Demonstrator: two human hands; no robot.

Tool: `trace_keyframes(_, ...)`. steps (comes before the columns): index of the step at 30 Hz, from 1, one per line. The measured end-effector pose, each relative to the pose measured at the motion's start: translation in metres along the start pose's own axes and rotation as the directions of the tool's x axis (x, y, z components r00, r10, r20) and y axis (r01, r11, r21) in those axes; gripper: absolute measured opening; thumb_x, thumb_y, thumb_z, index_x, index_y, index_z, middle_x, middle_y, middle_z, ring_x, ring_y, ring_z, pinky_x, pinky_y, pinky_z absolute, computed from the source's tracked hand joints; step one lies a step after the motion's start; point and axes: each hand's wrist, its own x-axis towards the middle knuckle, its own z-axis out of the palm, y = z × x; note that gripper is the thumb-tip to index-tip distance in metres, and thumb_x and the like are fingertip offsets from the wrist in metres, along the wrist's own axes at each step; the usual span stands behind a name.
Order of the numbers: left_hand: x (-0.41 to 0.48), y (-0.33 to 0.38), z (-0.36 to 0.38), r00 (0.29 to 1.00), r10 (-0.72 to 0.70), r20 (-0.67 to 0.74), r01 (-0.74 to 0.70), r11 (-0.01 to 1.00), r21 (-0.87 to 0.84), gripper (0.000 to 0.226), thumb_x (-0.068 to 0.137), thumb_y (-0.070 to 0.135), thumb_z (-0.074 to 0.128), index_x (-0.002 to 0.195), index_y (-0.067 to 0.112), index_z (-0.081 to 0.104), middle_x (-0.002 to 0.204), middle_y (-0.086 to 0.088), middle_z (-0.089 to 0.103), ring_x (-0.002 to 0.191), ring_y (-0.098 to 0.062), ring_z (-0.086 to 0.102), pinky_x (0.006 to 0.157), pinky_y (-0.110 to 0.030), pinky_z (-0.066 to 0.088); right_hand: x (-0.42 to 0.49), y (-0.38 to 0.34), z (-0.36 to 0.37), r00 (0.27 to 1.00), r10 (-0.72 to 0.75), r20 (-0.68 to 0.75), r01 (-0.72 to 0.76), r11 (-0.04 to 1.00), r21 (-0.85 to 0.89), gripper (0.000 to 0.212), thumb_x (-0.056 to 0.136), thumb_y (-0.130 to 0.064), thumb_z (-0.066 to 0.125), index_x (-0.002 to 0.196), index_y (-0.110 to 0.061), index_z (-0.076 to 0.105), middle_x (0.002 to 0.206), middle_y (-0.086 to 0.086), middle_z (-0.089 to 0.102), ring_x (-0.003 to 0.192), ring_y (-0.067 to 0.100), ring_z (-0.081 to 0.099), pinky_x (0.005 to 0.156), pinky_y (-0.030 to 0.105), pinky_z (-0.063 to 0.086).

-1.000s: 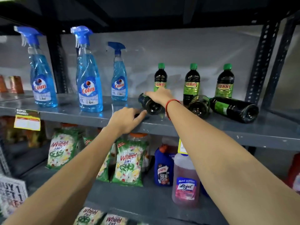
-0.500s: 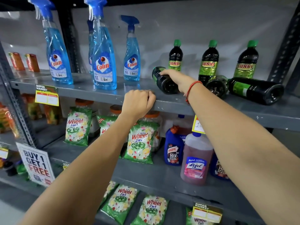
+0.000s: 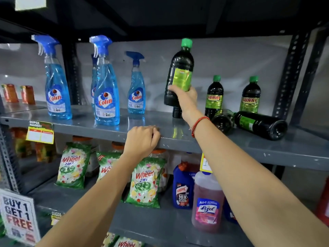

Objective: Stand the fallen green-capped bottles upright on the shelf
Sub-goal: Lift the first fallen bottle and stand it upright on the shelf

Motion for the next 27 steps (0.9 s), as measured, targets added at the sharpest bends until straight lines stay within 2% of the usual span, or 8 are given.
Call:
trace_keyframes(4, 0.001, 0.002, -0.002, 1.000, -0.011, 0.001, 0.011, 1.000, 0.015, 0.049, 0.087, 0.027, 0.028, 0.076, 0.012, 0.073, 0.066, -0.005, 0.071, 0.052, -0.026, 0.061, 0.050, -0.023, 0.032, -0.002, 0.016, -0.006, 0.996, 0.029, -0.079, -0.049, 0.963, -0.264, 0.057, 0.061, -0.018, 0.083, 0.109, -0.014, 0.053, 0.103, 0.003, 0.066, 0.099, 0.023, 0.065, 0.090, 0.037, 0.054)
trace_keyframes(7, 0.001, 0.003, -0.002, 0.999, -0.037, 0.017, 0.036, 0.999, 0.016, 0.051, 0.087, 0.028, 0.027, 0.082, 0.013, 0.075, 0.072, -0.007, 0.074, 0.057, -0.028, 0.063, 0.052, -0.027, 0.040, 0.000, 0.032, -0.014, 0.997, -0.004, -0.072, -0.028, 0.899, -0.437, 0.057, 0.058, -0.020, 0.084, 0.106, -0.017, 0.054, 0.107, 0.004, 0.066, 0.101, 0.023, 0.064, 0.089, 0.036, 0.053)
trace_keyframes(14, 0.001, 0.003, -0.001, 0.999, -0.045, 0.026, 0.045, 0.999, -0.011, 0.053, 0.087, 0.028, 0.025, 0.080, 0.011, 0.074, 0.072, -0.006, 0.073, 0.057, -0.026, 0.062, 0.055, -0.028, 0.045, 0.008, 0.031, -0.016, 0.997, 0.066, 0.048, -0.029, 0.836, -0.548, 0.073, 0.061, -0.023, 0.089, 0.121, -0.013, 0.050, 0.114, 0.004, 0.063, 0.104, 0.021, 0.059, 0.095, 0.038, 0.050)
trace_keyframes(16, 0.001, 0.003, -0.001, 0.999, -0.044, 0.024, 0.044, 0.999, -0.010, 0.052, 0.087, 0.028, 0.026, 0.080, 0.012, 0.074, 0.071, -0.006, 0.073, 0.057, -0.025, 0.062, 0.054, -0.027, 0.044, 0.009, 0.033, -0.019, 0.988, 0.129, 0.087, -0.071, 0.869, -0.491, 0.064, 0.065, -0.016, 0.086, 0.120, -0.013, 0.051, 0.106, 0.002, 0.062, 0.101, 0.020, 0.058, 0.089, 0.033, 0.051)
trace_keyframes(18, 0.001, 0.003, -0.001, 0.999, -0.042, 0.015, 0.042, 0.999, -0.006, 0.051, 0.087, 0.027, 0.027, 0.082, 0.012, 0.075, 0.075, -0.005, 0.075, 0.058, -0.025, 0.064, 0.055, -0.027, 0.046, 0.010, 0.036, -0.023, 0.971, 0.193, 0.139, -0.118, 0.900, -0.420, 0.037, 0.071, -0.006, 0.077, 0.102, -0.014, 0.058, 0.091, 0.000, 0.063, 0.097, 0.021, 0.059, 0.075, 0.026, 0.049)
trace_keyframes(20, 0.001, 0.004, -0.002, 0.999, -0.046, 0.015, 0.046, 0.999, -0.001, 0.050, 0.086, 0.026, 0.028, 0.082, 0.012, 0.076, 0.078, -0.005, 0.075, 0.060, -0.025, 0.066, 0.056, -0.028, 0.048, 0.012, 0.040, -0.027, 0.959, 0.229, 0.167, -0.138, 0.892, -0.430, 0.023, 0.073, -0.002, 0.074, 0.086, -0.016, 0.061, 0.085, -0.001, 0.064, 0.097, 0.022, 0.059, 0.076, 0.025, 0.047)
trace_keyframes(24, 0.001, 0.005, -0.002, 0.998, -0.051, 0.027, 0.051, 0.999, 0.006, 0.049, 0.086, 0.025, 0.029, 0.081, 0.012, 0.075, 0.078, -0.005, 0.075, 0.061, -0.026, 0.066, 0.057, -0.029, 0.049, 0.015, 0.046, -0.035, 0.984, 0.118, 0.134, -0.002, 0.759, -0.651, 0.060, 0.064, -0.036, 0.088, 0.113, -0.012, 0.061, 0.103, 0.001, 0.060, 0.098, 0.016, 0.055, 0.083, 0.025, 0.044)
trace_keyframes(27, 0.001, 0.004, -0.002, 0.998, -0.043, 0.041, 0.043, 0.999, 0.011, 0.049, 0.088, 0.025, 0.028, 0.080, 0.010, 0.074, 0.076, -0.006, 0.075, 0.061, -0.026, 0.065, 0.057, -0.032, 0.049, 0.012, 0.047, -0.035, 0.985, 0.124, 0.120, -0.008, 0.724, -0.690, 0.070, 0.063, -0.042, 0.087, 0.119, -0.013, 0.057, 0.105, -0.002, 0.056, 0.097, 0.014, 0.051, 0.084, 0.024, 0.042)
